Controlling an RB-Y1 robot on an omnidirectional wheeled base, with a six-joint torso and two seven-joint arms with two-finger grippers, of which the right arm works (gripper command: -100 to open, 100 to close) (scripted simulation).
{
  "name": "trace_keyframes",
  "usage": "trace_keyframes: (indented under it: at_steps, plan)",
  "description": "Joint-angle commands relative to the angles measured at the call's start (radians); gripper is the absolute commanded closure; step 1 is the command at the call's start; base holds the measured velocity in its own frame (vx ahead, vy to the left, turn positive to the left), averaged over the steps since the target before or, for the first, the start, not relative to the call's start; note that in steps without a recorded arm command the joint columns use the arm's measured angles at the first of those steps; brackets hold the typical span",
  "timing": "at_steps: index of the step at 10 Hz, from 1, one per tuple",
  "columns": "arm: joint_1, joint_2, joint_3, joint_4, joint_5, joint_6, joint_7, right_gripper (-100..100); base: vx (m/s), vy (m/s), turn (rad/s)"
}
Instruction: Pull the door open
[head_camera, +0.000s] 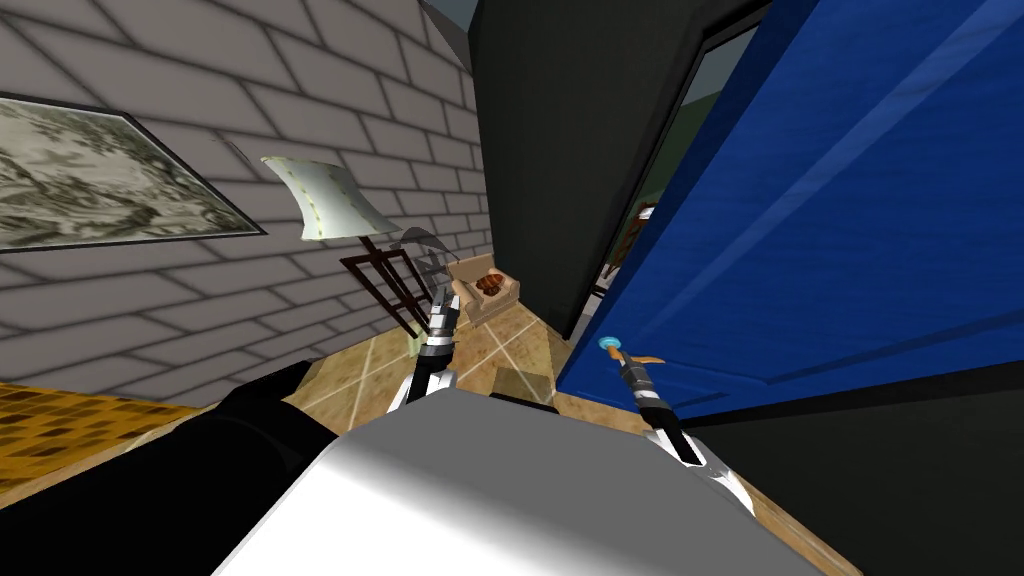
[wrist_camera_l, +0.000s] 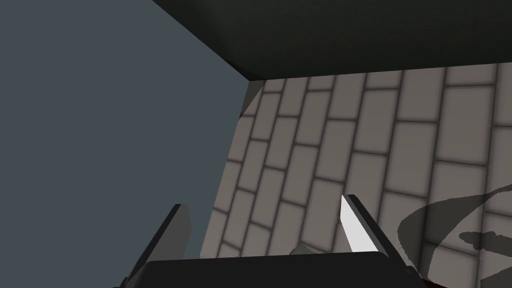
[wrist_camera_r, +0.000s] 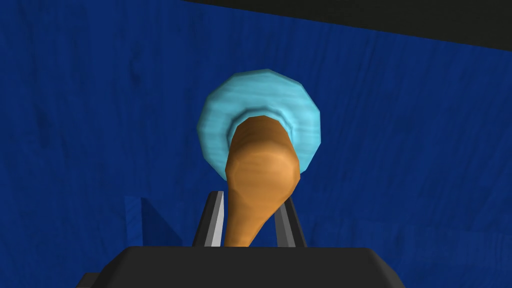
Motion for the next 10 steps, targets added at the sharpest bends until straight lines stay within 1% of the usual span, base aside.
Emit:
trace_keyframes:
  at_steps: [1,2,3,4,5,6,7,8,9,10]
  plan:
    - [0.025,-0.025,0.016,-0.005,0.006,-0.036,-0.027,100,-0.213,-0.074,0.134]
    - [0.032,-0.032,0.02,-0.006,0.008,-0.046,-0.034,100,-0.181,-0.054,0.074]
    - [0.048,-0.047,0.031,-0.008,0.012,-0.07,-0.051,100,-0.193,-0.043,0.083]
    - [0.055,-0.054,0.036,-0.009,0.014,-0.08,-0.058,100,-0.188,-0.053,0.093]
    - [0.056,-0.048,0.033,-0.018,0.012,-0.063,-0.052,100,-0.08,-0.025,0.014]
    - [0.073,-0.058,0.039,-0.008,0.014,-0.092,-0.064,100,-0.157,-0.057,0.171]
    - [0.081,-0.065,0.041,-0.003,0.015,-0.111,-0.07,100,-0.226,-0.105,0.193]
    - [0.085,-0.069,0.042,0.0,0.015,-0.121,-0.073,100,-0.165,-0.079,0.118]
    - [0.094,-0.077,0.045,0.007,0.016,-0.142,-0.08,100,-0.151,-0.07,0.167]
    - [0.099,-0.082,0.046,0.01,0.017,-0.153,-0.084,100,-0.145,-0.068,0.132]
